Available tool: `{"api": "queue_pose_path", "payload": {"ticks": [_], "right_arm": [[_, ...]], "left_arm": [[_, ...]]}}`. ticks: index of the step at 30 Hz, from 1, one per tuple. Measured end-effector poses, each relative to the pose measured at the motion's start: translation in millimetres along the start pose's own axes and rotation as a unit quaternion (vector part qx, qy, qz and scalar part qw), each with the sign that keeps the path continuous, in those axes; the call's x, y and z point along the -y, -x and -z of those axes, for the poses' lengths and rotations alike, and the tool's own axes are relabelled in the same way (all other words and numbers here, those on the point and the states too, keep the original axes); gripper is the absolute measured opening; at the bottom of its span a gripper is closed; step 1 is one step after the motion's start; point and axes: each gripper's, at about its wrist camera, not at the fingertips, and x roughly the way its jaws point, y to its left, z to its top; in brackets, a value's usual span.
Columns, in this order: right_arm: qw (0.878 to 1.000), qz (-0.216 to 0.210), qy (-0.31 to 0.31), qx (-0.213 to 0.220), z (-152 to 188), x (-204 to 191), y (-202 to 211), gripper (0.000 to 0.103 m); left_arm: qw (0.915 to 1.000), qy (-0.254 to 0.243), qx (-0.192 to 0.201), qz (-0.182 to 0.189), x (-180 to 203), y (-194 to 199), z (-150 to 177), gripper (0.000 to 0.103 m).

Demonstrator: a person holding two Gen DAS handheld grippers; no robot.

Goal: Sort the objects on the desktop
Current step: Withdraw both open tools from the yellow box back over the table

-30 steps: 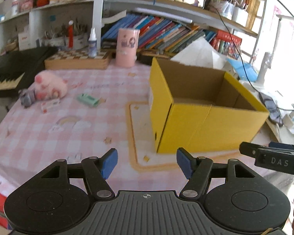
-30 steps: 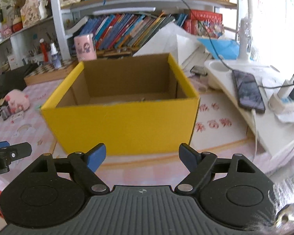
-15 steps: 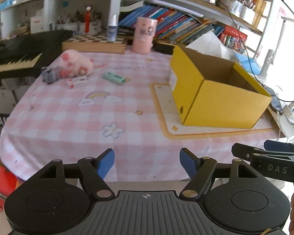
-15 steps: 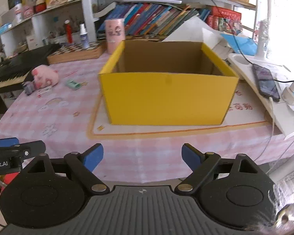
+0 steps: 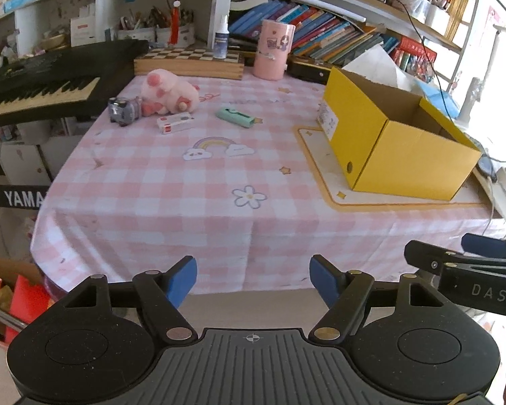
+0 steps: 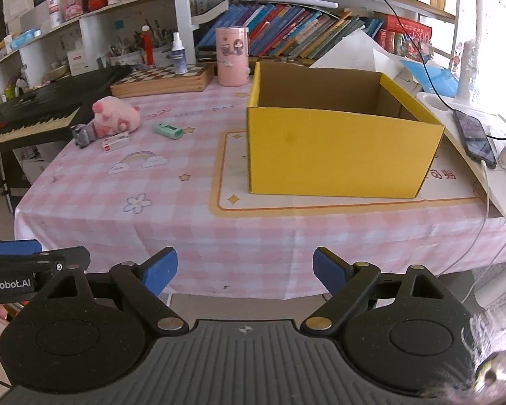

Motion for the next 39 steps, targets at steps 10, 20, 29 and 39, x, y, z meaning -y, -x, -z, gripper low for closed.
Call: {"api": "queue_pose_path", "payload": {"ticks": [10, 20, 29, 39], "right_arm": [[1.000, -0.008, 0.007, 0.010, 2.2, -32.9, 4.5, 0.087], [0.999, -0.031, 0.035, 0.014, 1.3, -69.4, 4.9, 0.092], [0.997, -0.048, 0.057, 0.011, 2.4, -95.9, 4.4, 0.093], [0.995, -0.060, 0.076, 0.003, 0.6, -112.5, -1.9, 0.093]], "left_arm": [[0.9998, -0.003, -0.003, -0.020, -28.6, 10.9, 5.2, 0.076], [0.9990, 0.017, 0.005, -0.040, -57.8, 23.5, 9.8, 0.076], [0.9987, 0.013, 0.020, -0.046, -71.4, 37.9, 14.2, 0.080], [0.9980, 0.029, 0.020, -0.053, -86.2, 38.0, 15.4, 0.081]]}}
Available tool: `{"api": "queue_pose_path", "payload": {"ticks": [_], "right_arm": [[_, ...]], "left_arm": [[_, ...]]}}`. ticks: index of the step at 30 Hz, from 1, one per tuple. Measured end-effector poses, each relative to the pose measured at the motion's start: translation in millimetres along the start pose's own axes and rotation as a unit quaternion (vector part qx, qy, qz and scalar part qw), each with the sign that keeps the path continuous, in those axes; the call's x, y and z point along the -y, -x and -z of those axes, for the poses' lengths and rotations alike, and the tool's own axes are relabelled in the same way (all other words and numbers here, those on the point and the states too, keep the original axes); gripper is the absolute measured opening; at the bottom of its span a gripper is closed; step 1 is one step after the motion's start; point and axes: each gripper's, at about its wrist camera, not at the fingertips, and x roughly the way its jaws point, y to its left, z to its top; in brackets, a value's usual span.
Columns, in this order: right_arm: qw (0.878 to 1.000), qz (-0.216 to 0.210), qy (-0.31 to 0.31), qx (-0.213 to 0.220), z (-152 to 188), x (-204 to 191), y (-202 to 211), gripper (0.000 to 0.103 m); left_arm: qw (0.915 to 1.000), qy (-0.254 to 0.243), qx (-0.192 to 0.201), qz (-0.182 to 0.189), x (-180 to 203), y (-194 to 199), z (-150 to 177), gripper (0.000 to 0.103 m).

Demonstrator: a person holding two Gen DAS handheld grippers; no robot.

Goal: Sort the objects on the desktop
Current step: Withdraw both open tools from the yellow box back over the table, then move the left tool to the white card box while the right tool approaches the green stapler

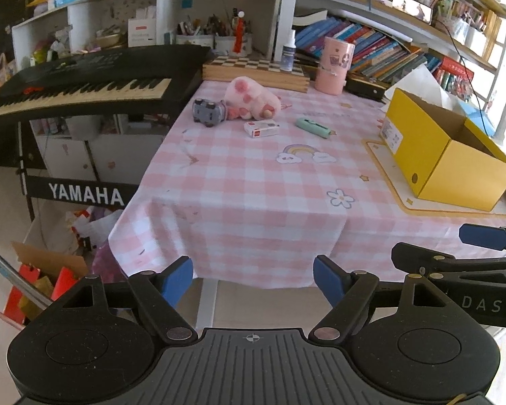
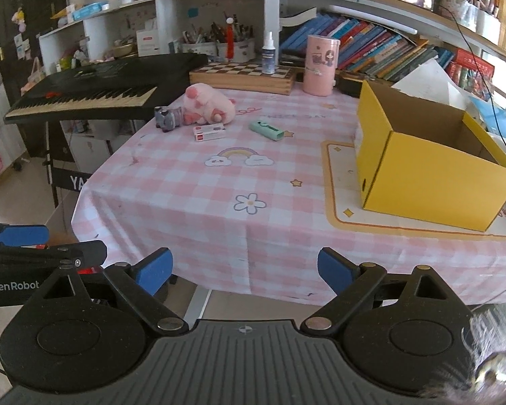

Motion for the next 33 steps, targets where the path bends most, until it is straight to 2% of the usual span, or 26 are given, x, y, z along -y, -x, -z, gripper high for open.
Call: {"api": "queue_pose_path", "payload": {"ticks": [8, 17, 33], "right_arm": [[1.000, -0.012, 0.006, -0.003, -7.1, -4.7, -14.3, 0.093], [0.999, -0.033, 0.010, -0.013, -27.1, -2.1, -48.6, 0.093], [0.999, -0.042, 0.020, -0.004, -100.4, 36.9, -117.8, 0.093]], "left_arm": [[0.9999, 0.005, -0.005, -0.013, -7.1, -9.5, -5.0, 0.081], [0.9992, 0.013, -0.014, -0.034, -11.3, -36.4, -24.1, 0.081], [0.9986, 0.036, -0.011, -0.038, 6.2, -94.0, -84.3, 0.081]]}}
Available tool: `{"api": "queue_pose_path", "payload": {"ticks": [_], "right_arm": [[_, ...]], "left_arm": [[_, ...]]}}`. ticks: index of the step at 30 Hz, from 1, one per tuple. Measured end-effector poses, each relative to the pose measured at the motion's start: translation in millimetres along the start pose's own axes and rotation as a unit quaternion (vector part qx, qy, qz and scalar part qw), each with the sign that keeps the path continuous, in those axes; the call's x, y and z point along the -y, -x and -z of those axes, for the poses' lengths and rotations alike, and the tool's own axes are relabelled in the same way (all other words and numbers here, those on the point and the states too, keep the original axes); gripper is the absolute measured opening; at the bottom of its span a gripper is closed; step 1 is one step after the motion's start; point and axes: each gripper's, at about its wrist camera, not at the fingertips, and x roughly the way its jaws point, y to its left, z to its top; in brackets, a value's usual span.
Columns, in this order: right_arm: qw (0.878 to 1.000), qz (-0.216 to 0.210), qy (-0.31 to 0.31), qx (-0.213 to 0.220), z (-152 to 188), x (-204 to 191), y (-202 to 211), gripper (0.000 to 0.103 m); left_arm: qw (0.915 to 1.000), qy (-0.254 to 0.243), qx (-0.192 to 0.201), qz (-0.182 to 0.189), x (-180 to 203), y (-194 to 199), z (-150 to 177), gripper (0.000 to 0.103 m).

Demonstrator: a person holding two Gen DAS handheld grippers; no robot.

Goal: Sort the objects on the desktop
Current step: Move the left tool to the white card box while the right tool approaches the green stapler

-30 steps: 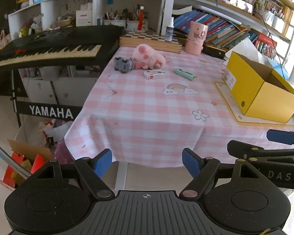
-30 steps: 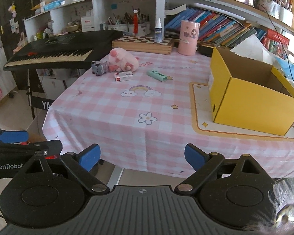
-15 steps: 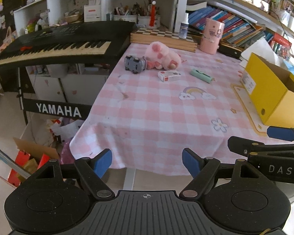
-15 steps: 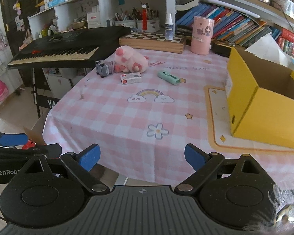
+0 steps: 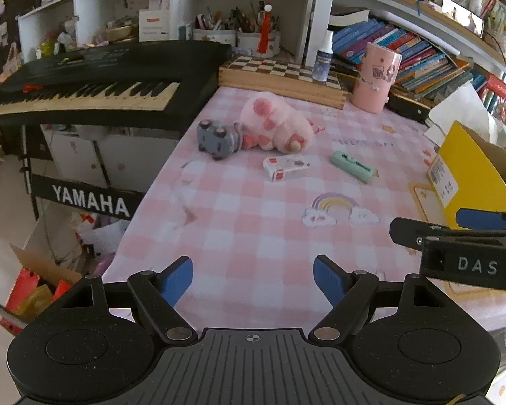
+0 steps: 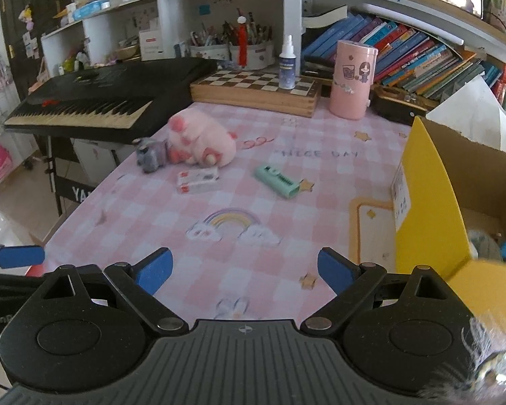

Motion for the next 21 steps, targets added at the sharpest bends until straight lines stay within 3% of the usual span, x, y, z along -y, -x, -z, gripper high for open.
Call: {"api": "queue_pose_path", "payload": {"ticks": [9, 21], "right_arm": [[1.000, 0.005, -0.016, 0.013, -37.3, 32.9, -34.6, 0.090], [1.000, -0.002, 0.006, 0.014, -73.2, 49.8, -74.8, 0.084]], "left_arm": [[0.9996, 0.010, 0.007, -0.024, 16.7, -41.1, -30.7, 0.080], [0.9997, -0.012, 0.005, -0.020, 47.0, -106.4, -70.5, 0.080]]}}
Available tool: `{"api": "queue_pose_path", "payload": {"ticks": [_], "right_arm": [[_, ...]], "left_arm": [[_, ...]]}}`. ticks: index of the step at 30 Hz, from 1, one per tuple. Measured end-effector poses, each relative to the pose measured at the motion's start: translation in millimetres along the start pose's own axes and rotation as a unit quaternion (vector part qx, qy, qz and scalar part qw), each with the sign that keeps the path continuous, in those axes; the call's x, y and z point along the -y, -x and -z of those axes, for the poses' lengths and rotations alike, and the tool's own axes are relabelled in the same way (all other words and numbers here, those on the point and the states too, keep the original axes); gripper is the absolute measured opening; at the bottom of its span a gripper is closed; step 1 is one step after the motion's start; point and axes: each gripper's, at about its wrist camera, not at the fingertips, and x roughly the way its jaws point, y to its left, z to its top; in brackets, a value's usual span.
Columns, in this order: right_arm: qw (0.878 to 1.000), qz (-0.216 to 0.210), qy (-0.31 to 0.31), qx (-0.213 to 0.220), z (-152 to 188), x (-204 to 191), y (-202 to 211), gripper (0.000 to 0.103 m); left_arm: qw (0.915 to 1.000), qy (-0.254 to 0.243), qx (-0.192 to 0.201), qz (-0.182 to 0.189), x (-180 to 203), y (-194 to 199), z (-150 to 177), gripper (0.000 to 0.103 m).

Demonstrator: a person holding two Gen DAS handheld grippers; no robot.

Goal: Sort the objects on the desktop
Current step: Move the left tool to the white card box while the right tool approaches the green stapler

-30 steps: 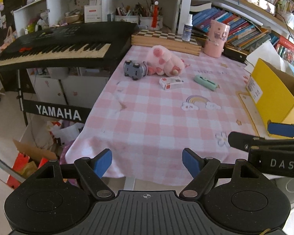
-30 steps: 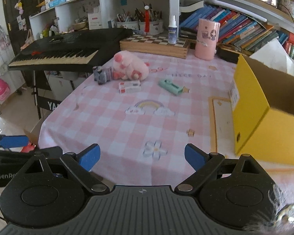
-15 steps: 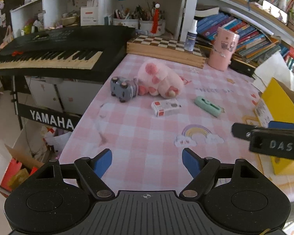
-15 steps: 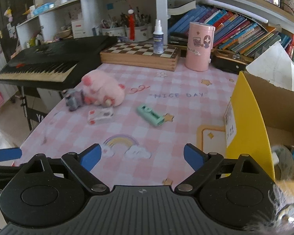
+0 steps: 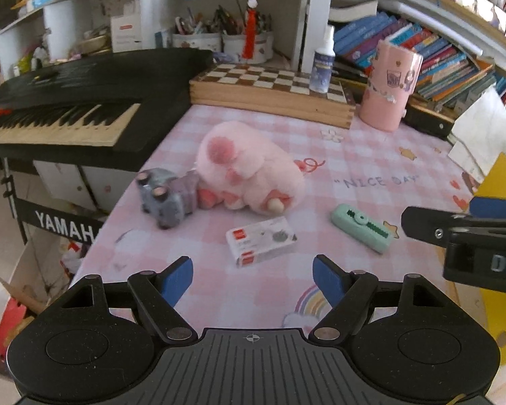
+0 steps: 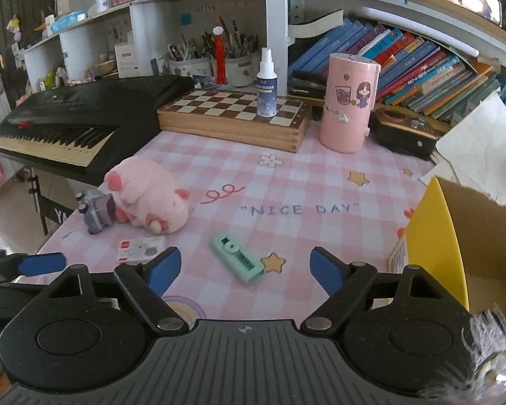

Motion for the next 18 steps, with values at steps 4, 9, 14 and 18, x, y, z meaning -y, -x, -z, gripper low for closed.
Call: {"api": "queue_pose_path", "payload": {"ticks": [4, 9, 14, 18], "right_arm": [[1.000, 0.002, 0.006, 0.001, -6.8, 5.5, -8.6, 0.083], [1.000, 0.000, 0.005, -0.012, -8.0, 12.5, -19.1, 0.083], [0.999, -0.014, 0.013, -0.033, -6.5, 10.1, -32.4, 0.075], [0.999, -0.022, 0.010, -0.043, -8.1, 10.3, -43.3, 0.067]], "left_arm": [[0.9998, -0.009, -0.011, -0.011, 9.8, -24.9, -6.9, 0.079], [0.9994, -0.015, -0.022, -0.021, 14.3, -47.2, -12.6, 0.076], [0.9991, -0.014, -0.026, -0.030, 15.1, -52.9, -11.2, 0.067], [0.9993, -0.012, -0.021, -0.030, 13.3, -51.0, -11.2, 0.060]]}}
